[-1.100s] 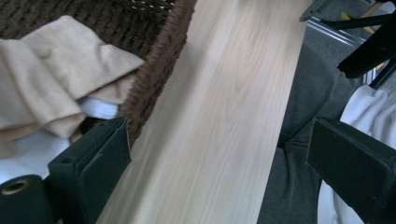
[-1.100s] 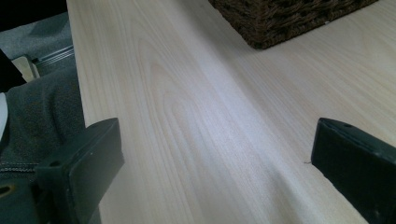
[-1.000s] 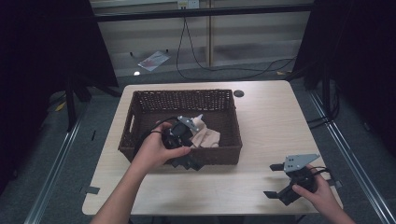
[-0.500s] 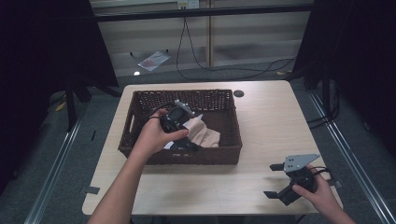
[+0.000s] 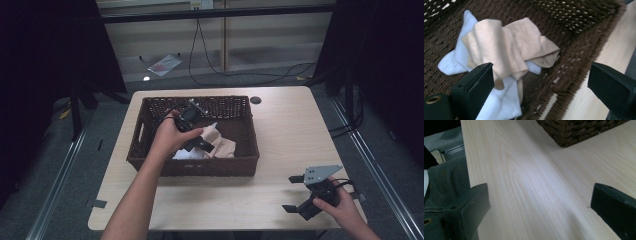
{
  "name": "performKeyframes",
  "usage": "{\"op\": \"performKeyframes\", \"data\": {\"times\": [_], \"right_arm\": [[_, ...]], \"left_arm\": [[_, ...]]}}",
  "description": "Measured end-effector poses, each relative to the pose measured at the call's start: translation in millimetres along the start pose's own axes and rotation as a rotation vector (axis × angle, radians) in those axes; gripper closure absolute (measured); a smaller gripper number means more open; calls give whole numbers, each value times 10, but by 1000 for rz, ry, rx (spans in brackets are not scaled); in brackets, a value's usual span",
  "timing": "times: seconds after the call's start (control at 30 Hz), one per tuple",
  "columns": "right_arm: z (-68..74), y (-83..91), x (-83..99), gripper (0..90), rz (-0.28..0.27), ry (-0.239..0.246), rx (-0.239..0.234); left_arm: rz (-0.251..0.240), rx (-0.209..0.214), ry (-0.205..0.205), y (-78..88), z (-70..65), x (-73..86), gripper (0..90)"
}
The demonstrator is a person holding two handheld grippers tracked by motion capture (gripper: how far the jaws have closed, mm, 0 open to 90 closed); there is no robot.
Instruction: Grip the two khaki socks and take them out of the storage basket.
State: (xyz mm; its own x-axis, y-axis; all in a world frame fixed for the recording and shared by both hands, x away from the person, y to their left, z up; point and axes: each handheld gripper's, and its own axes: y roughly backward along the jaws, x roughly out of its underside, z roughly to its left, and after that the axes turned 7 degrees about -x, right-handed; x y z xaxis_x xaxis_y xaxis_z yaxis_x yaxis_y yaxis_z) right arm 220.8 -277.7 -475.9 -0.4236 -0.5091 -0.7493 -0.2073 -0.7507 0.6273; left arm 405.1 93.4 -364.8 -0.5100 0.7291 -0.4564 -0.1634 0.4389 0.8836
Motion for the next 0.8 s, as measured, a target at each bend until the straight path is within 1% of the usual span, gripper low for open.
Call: {"op": "performKeyframes", "data": {"times": [0.07,0.13,0.2,0.27,0.3,0.33,0.37,0.43,0.47,0.53,0.57,0.6,0.63,0.67,0.7,0.77,0.8], "right_arm": [[2,-2,-1,21,0,0,-2],[2,1,-3,21,-2,0,-4],[3,4,-2,21,-4,0,-3],[1,5,-1,21,-2,3,-4],[2,5,-1,21,-2,3,-5],[2,5,-1,21,-2,3,-6],[2,4,-1,21,-2,3,-6],[3,4,-1,21,-2,3,-7],[3,5,0,21,-2,4,-8],[2,6,-1,21,-2,3,-8],[2,6,-1,21,-3,2,-9],[1,4,-1,21,-3,3,-8],[2,3,-2,21,-3,3,-8],[3,1,-2,21,-4,1,-8],[4,1,-2,21,-4,0,-9],[1,4,-1,21,-3,3,-8],[1,4,-1,21,-3,3,-8]], "left_arm": [[7,-14,9,-42,46,-11,65],[10,-22,32,-85,88,-20,62],[6,-31,37,-130,123,-30,61],[11,-39,55,-171,140,-34,61],[25,-42,41,-188,164,-36,61],[25,-42,41,-188,164,-36,61],[20,-46,54,-241,186,-35,61],[33,-58,55,-274,209,-35,63],[37,-54,60,-298,224,-37,65],[32,-61,72,-341,233,-41,67],[39,-60,64,-352,247,-42,72],[33,-66,68,-371,251,-46,76],[46,-72,68,-377,262,-48,81],[44,-75,67,-393,271,-48,92],[55,-77,66,-399,281,-52,107],[47,-101,69,-427,301,-50,154],[47,-101,69,-427,301,-50,176]]}}
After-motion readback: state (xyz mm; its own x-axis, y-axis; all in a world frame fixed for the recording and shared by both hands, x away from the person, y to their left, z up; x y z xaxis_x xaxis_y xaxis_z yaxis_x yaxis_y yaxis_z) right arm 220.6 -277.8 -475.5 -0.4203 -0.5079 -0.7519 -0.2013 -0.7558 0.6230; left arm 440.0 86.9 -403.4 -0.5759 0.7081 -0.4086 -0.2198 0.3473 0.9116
